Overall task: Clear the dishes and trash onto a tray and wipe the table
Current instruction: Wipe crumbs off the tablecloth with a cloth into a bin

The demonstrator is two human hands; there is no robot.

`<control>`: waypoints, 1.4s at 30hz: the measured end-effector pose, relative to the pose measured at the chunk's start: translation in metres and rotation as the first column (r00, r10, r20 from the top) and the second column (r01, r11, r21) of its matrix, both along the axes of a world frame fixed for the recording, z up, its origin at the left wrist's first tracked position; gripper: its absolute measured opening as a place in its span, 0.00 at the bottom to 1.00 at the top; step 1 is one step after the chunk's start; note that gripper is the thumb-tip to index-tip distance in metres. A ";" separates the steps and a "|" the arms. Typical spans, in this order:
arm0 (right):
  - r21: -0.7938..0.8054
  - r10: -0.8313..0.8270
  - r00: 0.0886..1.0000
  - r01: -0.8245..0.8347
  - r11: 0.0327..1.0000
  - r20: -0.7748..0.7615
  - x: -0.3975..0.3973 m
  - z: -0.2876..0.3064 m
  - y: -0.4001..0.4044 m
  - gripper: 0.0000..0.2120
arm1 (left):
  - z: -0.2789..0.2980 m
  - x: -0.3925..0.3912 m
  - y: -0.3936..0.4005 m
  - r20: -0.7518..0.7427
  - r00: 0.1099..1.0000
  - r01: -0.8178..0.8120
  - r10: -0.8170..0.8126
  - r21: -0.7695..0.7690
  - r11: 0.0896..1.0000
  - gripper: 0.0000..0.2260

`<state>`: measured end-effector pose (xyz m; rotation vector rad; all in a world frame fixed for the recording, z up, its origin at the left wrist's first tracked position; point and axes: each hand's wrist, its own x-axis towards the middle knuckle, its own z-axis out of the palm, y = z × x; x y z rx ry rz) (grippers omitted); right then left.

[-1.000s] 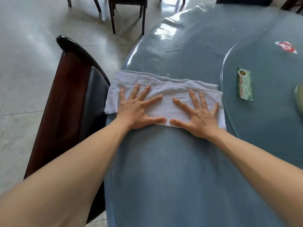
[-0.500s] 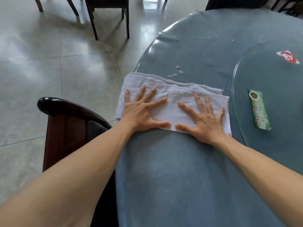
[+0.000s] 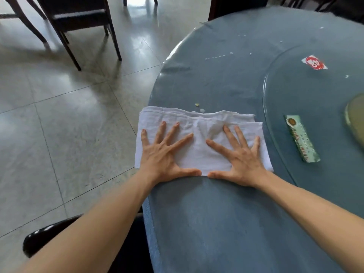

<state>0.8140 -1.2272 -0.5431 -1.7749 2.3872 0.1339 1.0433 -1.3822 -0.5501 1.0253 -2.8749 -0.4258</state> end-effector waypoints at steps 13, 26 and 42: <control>0.044 -0.220 0.975 0.220 0.974 -0.009 0.003 0.006 -0.032 0.45 | -0.001 -0.030 -0.067 -0.050 0.987 0.154 -0.154 0.000 0.988 0.49; -0.017 -0.384 0.923 0.384 0.923 0.029 -0.038 -0.004 -0.094 0.43 | -0.010 -0.099 -0.157 -0.057 0.957 0.284 -0.286 -0.034 0.958 0.49; -0.065 -0.451 0.892 0.452 0.889 0.040 -0.101 -0.007 -0.165 0.43 | -0.008 -0.193 -0.254 -0.060 0.892 0.443 -0.447 -0.067 0.894 0.48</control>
